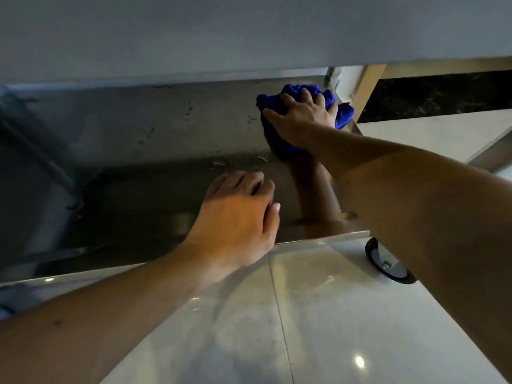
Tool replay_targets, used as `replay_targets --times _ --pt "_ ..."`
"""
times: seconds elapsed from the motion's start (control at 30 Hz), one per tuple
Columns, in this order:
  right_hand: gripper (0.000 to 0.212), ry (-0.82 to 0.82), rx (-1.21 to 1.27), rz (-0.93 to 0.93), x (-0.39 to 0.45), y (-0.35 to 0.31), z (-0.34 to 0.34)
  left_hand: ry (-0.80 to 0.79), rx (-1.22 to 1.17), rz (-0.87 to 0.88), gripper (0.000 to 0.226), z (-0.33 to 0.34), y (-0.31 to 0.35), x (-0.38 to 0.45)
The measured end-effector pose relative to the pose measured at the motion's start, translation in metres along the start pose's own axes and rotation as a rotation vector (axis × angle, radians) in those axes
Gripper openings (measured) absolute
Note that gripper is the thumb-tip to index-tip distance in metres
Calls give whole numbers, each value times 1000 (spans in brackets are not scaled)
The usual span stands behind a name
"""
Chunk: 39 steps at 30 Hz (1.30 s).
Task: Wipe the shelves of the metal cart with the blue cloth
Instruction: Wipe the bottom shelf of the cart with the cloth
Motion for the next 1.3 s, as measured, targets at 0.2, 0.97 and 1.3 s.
replay_targets --times 0.2,0.97,1.3 --pt "73 9 35 -3 32 -8 -6 18 -2 -13 47 1 0 -1" --pt "72 -69 29 -60 -138 12 5 126 -112 45 22 -9 4 -5" --pt "71 -76 -25 -160 -186 -24 4 126 -134 -224 27 -23 -40 -26"
Point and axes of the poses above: each hand's wrist, its own x-axis towards the middle knuckle, its own z-axis out of the palm, y = z × x, the point moved 2 cm from there along x, towards the middle knuckle, and after that the axes turned 4 degrees about z, right-handed, at the moved point
